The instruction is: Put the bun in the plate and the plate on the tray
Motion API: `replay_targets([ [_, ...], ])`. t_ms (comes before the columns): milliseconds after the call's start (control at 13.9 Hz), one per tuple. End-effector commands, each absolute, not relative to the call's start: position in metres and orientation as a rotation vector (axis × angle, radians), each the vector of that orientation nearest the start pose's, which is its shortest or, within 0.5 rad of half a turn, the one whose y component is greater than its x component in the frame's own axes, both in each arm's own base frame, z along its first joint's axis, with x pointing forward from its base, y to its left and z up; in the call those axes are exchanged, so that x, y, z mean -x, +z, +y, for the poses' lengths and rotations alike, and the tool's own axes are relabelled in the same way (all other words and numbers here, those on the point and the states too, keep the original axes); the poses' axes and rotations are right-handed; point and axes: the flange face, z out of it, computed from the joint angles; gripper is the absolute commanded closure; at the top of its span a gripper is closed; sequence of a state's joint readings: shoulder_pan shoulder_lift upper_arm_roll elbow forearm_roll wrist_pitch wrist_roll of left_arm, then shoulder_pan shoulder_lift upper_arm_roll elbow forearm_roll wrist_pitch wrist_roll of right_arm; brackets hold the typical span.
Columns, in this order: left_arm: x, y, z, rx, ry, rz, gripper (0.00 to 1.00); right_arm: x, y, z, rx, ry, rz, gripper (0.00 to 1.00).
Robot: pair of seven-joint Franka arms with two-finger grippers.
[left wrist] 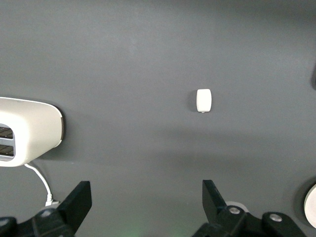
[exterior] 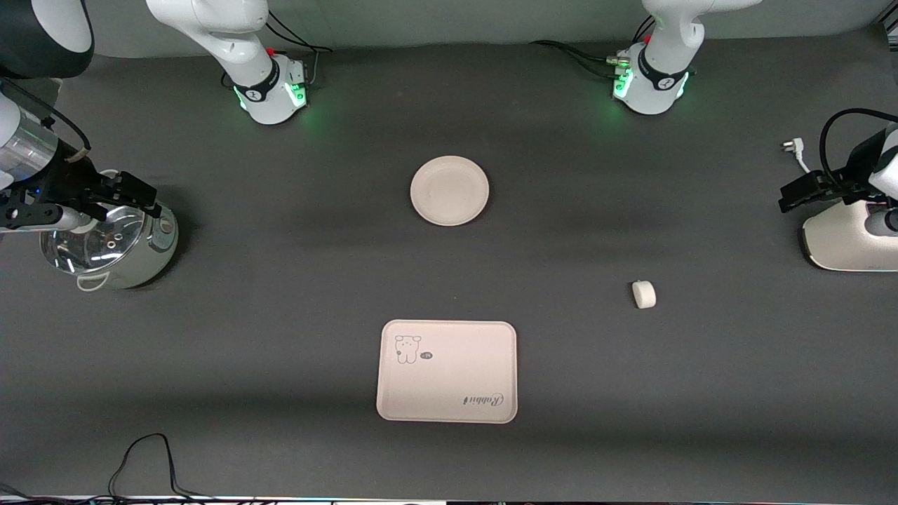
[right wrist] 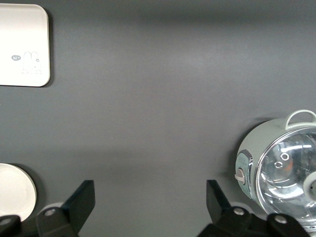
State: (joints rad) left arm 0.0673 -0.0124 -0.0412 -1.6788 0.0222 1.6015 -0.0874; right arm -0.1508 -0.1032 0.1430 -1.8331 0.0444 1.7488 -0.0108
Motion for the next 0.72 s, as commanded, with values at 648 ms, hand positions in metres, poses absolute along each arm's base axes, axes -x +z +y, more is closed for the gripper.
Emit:
replay_targets([
  [648,-0.5479,0.5853,0.0154,3.097,0.151,-0.162,0.00,-0.5279,0.5668,0.0063,3.092,-0.020,0.017,0.00],
])
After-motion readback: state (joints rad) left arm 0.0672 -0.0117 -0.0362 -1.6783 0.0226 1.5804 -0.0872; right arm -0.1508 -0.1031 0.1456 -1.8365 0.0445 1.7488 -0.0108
